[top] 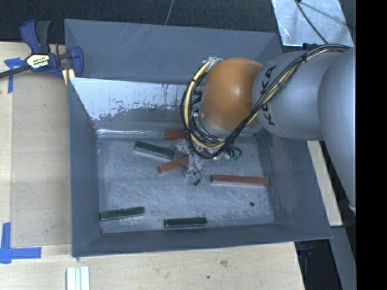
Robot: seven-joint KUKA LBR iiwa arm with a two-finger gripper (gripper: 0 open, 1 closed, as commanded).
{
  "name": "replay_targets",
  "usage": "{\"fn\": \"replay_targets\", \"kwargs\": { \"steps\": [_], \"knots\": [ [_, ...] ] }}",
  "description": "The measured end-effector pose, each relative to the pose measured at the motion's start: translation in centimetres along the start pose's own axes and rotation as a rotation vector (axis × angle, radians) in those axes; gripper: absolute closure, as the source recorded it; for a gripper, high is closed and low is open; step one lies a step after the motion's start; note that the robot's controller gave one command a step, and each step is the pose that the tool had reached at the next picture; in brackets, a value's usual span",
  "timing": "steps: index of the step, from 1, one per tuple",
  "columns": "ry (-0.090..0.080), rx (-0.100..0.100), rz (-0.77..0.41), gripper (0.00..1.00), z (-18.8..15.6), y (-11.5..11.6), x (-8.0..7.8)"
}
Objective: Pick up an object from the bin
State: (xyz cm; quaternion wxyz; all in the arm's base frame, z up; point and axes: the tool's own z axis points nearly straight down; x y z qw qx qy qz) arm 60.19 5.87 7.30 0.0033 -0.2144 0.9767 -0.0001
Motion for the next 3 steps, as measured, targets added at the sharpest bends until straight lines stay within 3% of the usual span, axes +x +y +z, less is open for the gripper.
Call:
{"fn": "replay_targets", "kwargs": {
  "steps": [1,3],
  "knots": [
    [0.010,-0.004,-0.019,1.00,-5.2,0.1,1.6],
    [0.006,-0.003,-0.035,1.00,-19.0,2.2,4.4]
  ]
}}
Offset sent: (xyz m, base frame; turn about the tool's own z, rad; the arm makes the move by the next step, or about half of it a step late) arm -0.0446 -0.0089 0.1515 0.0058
